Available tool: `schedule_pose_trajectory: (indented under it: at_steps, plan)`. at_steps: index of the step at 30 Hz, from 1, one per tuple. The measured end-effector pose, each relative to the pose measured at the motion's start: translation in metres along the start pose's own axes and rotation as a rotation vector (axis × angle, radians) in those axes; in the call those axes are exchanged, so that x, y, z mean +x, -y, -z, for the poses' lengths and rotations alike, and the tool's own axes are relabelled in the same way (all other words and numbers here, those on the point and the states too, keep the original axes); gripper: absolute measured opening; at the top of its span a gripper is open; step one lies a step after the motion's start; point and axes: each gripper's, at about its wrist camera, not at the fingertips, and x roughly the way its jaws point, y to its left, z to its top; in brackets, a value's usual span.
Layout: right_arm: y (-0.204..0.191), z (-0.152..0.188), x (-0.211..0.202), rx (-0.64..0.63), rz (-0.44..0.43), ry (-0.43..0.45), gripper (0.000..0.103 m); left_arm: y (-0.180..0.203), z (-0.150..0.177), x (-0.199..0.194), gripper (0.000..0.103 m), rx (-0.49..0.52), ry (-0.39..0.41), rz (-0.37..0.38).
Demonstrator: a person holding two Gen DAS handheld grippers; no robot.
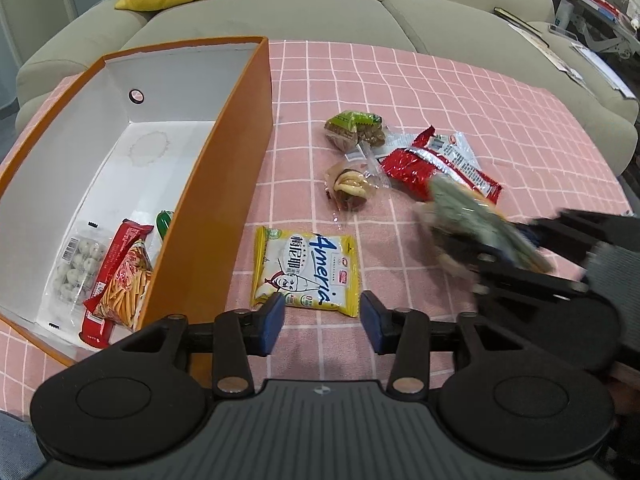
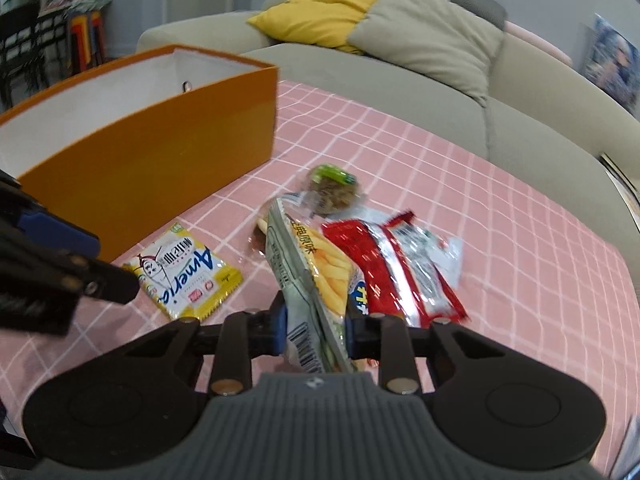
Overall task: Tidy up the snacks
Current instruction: 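Grasp the yellow Ameria bread pack with the left tool while the right tool grasps the potato chip bag, then carry the Ameria pack with the left tool while the right tool carries the chip bag over the box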
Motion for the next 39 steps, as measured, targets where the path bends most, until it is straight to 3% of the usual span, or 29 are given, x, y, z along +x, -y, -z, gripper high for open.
schedule_pose_trajectory:
  at_steps: [2,6,16,23,25,31,39]
  plan:
    - [0.006,0.009,-0.009,0.048,0.007,-0.004,0.023,0.004,0.003,0.004,0.068,0.008,0.005,-0.013]
    - [0.020,0.027,-0.018,0.166,-0.013,-0.035,0.023,0.013,0.006,0.017,0.075,0.048,0.006,-0.050]
    - [0.029,0.037,-0.022,0.244,-0.020,-0.026,0.024,0.022,-0.008,0.063,0.082,0.041,-0.004,-0.196]
    - [0.029,0.038,-0.020,0.261,-0.019,-0.021,0.024,0.020,-0.015,0.079,0.086,0.004,-0.044,-0.184]
    - [0.030,0.038,-0.021,0.267,-0.022,-0.019,0.024,0.019,-0.014,0.079,0.086,-0.001,-0.040,-0.178]
    - [0.031,0.040,-0.022,0.274,-0.022,-0.016,0.025,0.016,-0.012,0.078,0.064,-0.014,-0.028,-0.152]
    - [0.030,0.039,-0.024,0.286,-0.020,-0.020,0.024,0.016,-0.005,0.067,0.062,-0.018,-0.018,-0.119]
